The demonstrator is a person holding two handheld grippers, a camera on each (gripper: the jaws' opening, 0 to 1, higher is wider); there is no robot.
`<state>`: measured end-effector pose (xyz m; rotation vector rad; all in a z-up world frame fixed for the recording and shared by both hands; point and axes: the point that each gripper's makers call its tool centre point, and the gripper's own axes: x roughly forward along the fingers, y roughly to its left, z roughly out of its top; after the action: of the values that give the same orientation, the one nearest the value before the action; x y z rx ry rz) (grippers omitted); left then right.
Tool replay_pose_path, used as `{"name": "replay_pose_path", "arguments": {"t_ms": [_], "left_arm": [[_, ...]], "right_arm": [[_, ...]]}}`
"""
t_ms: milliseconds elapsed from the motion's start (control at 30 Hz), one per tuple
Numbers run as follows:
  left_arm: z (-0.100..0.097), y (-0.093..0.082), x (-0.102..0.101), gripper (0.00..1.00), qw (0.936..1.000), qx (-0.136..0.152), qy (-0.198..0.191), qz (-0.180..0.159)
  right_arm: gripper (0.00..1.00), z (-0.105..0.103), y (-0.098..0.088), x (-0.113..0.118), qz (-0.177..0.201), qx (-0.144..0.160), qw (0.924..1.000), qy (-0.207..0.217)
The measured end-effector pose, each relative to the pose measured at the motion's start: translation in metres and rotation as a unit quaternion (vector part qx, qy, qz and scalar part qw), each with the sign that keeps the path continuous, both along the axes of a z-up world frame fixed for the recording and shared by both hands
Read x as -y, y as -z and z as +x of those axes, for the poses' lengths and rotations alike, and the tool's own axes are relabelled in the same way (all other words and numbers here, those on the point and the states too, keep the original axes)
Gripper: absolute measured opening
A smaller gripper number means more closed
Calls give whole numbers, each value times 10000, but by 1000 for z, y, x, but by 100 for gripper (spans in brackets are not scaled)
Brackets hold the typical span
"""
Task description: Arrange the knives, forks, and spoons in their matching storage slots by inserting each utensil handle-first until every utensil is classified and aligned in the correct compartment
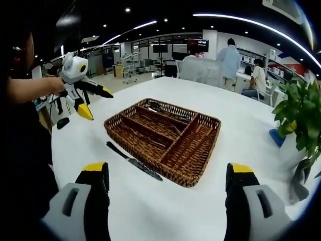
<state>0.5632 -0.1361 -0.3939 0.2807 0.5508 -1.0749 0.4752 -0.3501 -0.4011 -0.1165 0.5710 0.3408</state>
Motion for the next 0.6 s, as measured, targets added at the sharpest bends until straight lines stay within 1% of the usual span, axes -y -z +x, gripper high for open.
{"name": "replay_pose_path", "arguments": {"t_ms": [100,133,167,200,233,300,400,433,500,533,600], "left_arm": [[-6,-3,-5,93,9994,125,-305,-57],[-10,-4,-6,94,9993,139,-338,-110],[-14,-6,-6,96,9988,227,-397,-168],[-17,-7,-7,99,9984,353,-412,-148],[-23,-6,-8,99,9982,472,-367,-103],[-33,-4,-10,100,9981,424,-430,-156],[-42,-7,-11,100,9967,393,-611,-369],[-46,-7,-12,100,9967,406,-599,-366],[-50,-2,-16,100,9965,485,-644,-212],[-55,0,-16,100,9966,493,-637,-176],[-60,1,-18,100,9961,533,-677,-191]], "right_arm": [[99,-1,2,-3,-6,1,10000,-3],[99,-1,2,-4,-36,22,10000,-9],[99,-2,3,-4,-60,34,10000,-14],[99,-2,4,-6,-76,42,10000,-36],[99,-3,4,-8,-88,41,9999,-46],[99,-5,5,-10,-101,36,9999,-63],[99,-8,2,-12,-159,109,9998,-85],[99,-10,1,-13,-159,119,9998,-82],[99,-12,-1,-13,-121,150,9998,-77],[99,-14,-2,-14,-108,156,9998,-71],[99,-18,-4,-14,-102,185,9998,-37]]}}
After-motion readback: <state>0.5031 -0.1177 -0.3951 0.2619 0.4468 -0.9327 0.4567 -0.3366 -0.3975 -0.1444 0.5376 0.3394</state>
